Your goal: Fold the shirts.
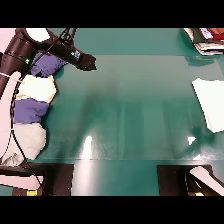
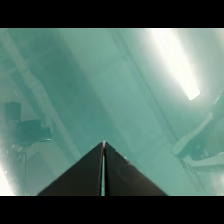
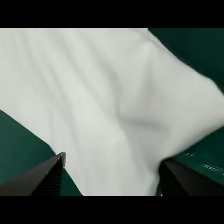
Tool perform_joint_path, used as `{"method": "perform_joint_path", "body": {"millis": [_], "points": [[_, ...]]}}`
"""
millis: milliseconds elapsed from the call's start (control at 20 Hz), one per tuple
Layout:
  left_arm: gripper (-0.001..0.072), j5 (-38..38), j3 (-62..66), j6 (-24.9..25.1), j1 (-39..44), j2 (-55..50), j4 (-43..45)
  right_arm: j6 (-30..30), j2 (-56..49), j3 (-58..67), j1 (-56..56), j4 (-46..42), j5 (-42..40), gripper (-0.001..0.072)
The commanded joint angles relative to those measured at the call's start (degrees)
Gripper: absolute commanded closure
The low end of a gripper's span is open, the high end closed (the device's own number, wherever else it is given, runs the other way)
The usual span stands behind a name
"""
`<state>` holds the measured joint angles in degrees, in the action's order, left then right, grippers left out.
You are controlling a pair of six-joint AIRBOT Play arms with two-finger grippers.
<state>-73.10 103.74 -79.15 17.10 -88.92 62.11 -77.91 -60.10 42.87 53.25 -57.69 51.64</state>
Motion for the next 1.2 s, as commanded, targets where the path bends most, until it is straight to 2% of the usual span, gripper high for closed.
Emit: {"method": "perform_joint_path", "body": {"millis": [0, 100, 150, 350, 450, 600, 700, 900, 950, 1000, 1050, 1100, 1150], "points": [[0.0687, -0.09, 0.00, 0.04, 0.04, 0.00, 0.00, -0.44, 0.28, 3.41, 0.57, -18.56, 5.84, 0.0066], [0.0687, -0.35, 0.00, 0.04, 0.04, 0.00, 0.02, -2.43, 0.31, 9.14, 0.55, -25.11, 8.83, 0.0067], [0.0687, -0.28, 0.00, 0.04, 0.04, 0.00, 0.02, -3.39, 0.28, 12.31, 0.55, -24.70, 8.98, 0.0067], [0.0687, 0.57, 0.00, 0.09, 0.07, -0.02, 0.00, -3.50, -0.61, 22.29, -5.22, -10.64, 8.39, 0.0067], [0.0687, 0.68, 0.00, 0.07, 0.07, 0.00, 0.02, -3.48, -2.64, 26.38, -13.57, -6.12, 11.61, 0.0068], [0.0687, 0.22, 0.00, 0.04, 0.04, 0.00, -0.02, -3.45, -6.95, 31.12, -28.98, -4.98, 16.59, 0.0071], [0.0687, 0.26, 0.00, 0.04, 0.04, 0.00, -0.02, -3.39, -9.92, 33.81, -38.84, -5.20, 18.40, 0.0133], [0.0687, 0.28, 0.00, 0.04, 0.04, 0.00, -0.02, -2.40, -15.21, 39.43, -53.16, -5.49, 20.35, 0.0160], [0.0687, 0.28, 0.00, 0.04, 0.04, 0.00, -0.02, -2.40, -16.22, 40.76, -55.54, -5.49, 20.63, 0.0238], [0.0687, 0.28, 0.00, 0.04, 0.04, 0.00, -0.02, -2.38, -16.85, 41.70, -57.29, -5.49, 20.63, 0.0351], [0.0687, 0.28, 0.00, 0.04, 0.04, 0.00, -0.02, -2.38, -17.35, 42.49, -58.55, -5.46, 20.65, 0.0489], [0.0687, 0.28, 0.00, 0.04, 0.04, 0.00, -0.02, -2.36, -17.51, 42.97, -59.56, -5.46, 20.57, 0.0692], [0.0687, 0.28, 0.00, 0.04, 0.04, 0.00, -0.02, -2.32, -17.27, 42.95, -60.13, -5.44, 20.37, 0.0695]]}}
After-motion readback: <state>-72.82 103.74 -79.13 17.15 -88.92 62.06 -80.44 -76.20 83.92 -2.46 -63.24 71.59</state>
